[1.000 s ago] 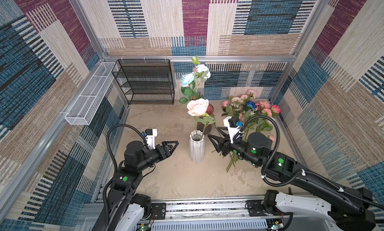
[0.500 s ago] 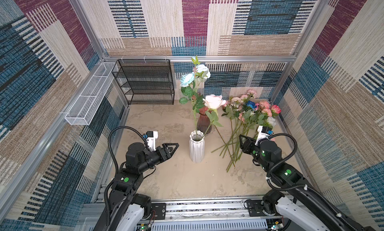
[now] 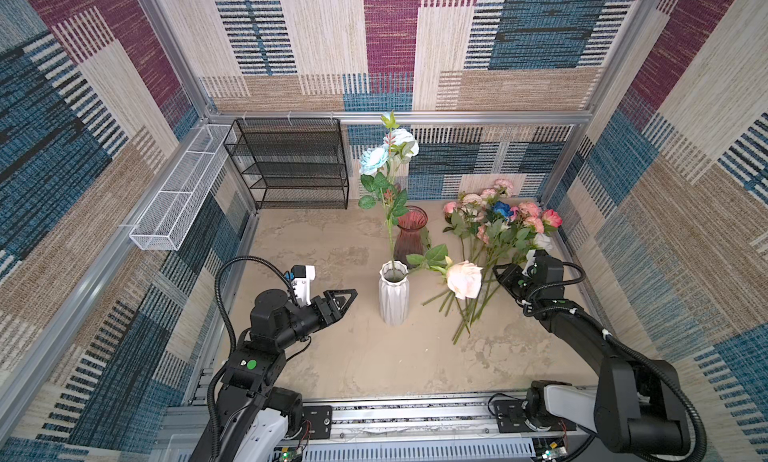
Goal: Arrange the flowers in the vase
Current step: 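Move the right gripper into the pile toward a pink rose stem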
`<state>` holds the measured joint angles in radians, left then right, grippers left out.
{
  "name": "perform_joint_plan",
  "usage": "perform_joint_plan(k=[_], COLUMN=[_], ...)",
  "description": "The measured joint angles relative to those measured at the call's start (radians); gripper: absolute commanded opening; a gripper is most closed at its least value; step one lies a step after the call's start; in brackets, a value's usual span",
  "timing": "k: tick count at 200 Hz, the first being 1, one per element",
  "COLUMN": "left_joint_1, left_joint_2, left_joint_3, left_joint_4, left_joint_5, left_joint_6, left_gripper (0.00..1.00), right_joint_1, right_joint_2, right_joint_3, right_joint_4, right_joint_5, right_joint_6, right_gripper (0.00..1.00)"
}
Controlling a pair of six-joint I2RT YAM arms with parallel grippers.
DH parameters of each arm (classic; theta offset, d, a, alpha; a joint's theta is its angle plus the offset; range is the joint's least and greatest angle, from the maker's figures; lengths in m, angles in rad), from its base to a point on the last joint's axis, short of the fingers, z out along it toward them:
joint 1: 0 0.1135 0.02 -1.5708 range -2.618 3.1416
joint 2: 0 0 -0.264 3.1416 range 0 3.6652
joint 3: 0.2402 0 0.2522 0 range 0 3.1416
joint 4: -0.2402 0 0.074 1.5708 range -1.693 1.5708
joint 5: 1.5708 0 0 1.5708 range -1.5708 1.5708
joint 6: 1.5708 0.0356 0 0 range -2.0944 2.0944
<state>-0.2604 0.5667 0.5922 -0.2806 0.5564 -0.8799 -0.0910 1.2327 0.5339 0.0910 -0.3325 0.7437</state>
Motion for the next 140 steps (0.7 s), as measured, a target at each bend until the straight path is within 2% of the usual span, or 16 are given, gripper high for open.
perform_joint_plan(k=[86,140], left_joint_1=[0.0,0.0], left_joint_2=[0.042,0.081], left_joint_3=[-0.006,0.031], left_joint_4=[0.005,-0.008], left_joint_5=[0.0,-0.027], left_joint_6=[-0.014,-0.015], left_gripper=[0.7,0.7], right_joint_1=[-0.067,-0.069], right_joint_2=[0.327,0.363], right_joint_3=[0.086,0.061], right_joint_4=[0.211,0.348], right_joint_5=[-0.13,-0.174], right_joint_6=[0.039,0.09], right_gripper=[0.36,0.35])
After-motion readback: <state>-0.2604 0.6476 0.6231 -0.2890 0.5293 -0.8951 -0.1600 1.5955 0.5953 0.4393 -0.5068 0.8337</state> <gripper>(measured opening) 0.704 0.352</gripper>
